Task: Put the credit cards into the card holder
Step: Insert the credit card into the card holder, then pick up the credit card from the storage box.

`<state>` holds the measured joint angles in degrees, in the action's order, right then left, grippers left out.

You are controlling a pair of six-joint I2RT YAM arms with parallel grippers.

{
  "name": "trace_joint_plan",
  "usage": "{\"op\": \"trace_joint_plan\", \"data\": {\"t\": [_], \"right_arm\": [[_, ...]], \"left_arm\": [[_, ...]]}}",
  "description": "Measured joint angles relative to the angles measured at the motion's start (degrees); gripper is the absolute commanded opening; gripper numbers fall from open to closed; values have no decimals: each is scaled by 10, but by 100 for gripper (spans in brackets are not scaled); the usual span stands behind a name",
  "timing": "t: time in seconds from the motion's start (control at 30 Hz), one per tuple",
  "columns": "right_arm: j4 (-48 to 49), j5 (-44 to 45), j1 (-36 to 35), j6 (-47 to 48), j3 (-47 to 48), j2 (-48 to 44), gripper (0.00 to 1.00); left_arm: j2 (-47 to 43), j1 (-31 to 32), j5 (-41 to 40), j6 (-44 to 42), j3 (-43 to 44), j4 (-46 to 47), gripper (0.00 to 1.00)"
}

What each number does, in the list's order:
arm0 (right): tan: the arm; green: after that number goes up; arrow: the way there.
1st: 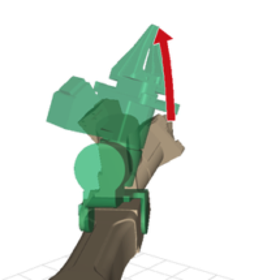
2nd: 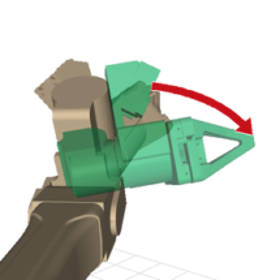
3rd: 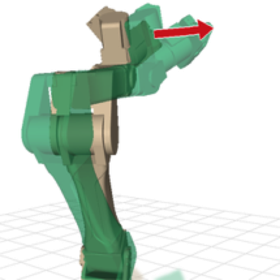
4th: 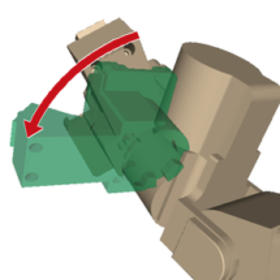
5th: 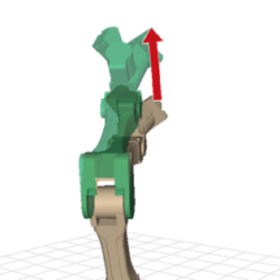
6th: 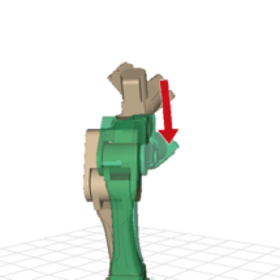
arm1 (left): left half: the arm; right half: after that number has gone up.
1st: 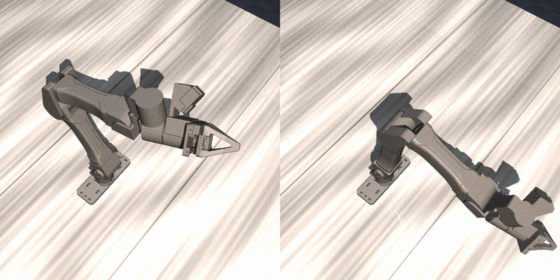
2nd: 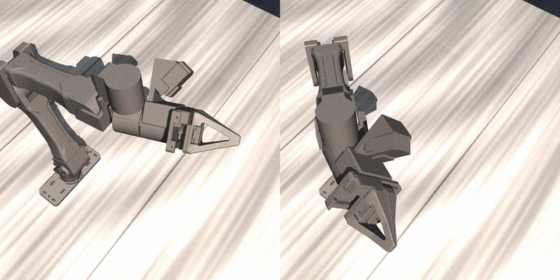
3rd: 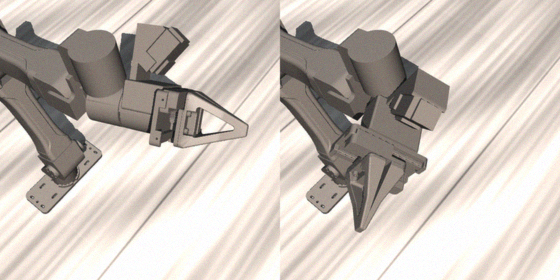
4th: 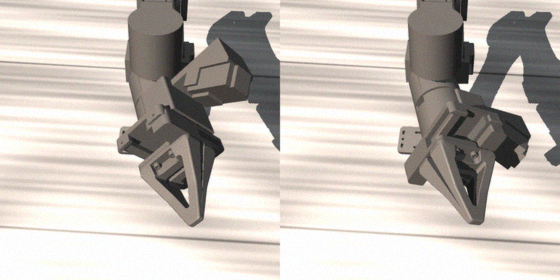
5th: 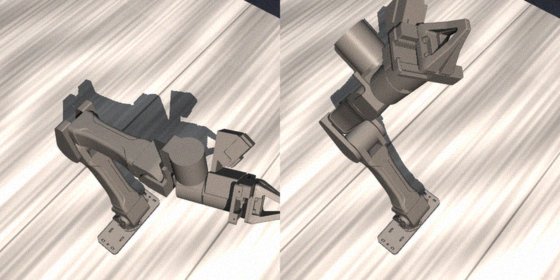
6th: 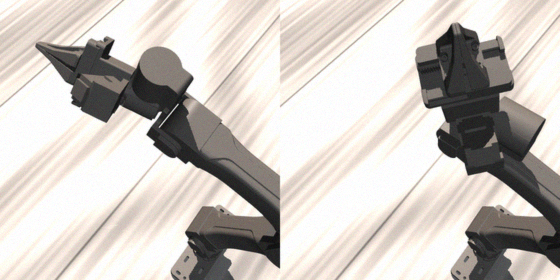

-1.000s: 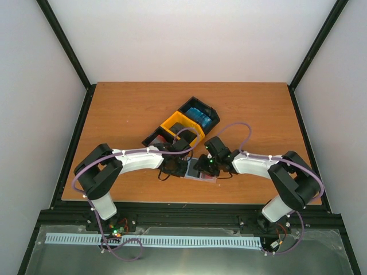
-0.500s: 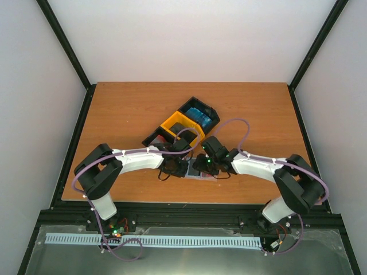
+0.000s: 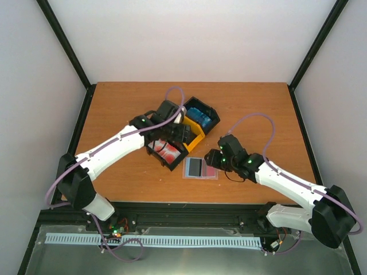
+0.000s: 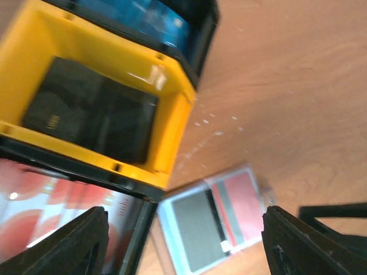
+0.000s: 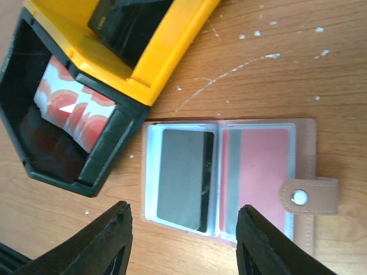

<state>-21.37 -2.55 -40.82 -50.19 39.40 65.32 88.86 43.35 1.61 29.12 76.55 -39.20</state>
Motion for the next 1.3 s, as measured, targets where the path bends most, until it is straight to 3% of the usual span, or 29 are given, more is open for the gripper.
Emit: {"op": "trace_joint_plan", "data": {"t": [0.2, 0.53, 0.83, 1.07, 1.3], "right_arm": [[-24, 4, 13, 5, -5, 0, 50], [-21, 1, 23, 9, -28, 10, 50], [-2, -12, 24, 15, -28, 44, 50], [2, -13, 25, 21, -24, 61, 49], [4, -14, 26, 22, -23, 66, 49]], "left_arm": [[20, -49, -12, -35, 8, -41, 59], [87, -97, 21, -69, -5, -67, 46], [149, -115, 65, -83, -14, -61, 45], [158, -127, 100, -99, -41, -40, 38], [178, -128, 100, -101, -56, -14, 43]]}}
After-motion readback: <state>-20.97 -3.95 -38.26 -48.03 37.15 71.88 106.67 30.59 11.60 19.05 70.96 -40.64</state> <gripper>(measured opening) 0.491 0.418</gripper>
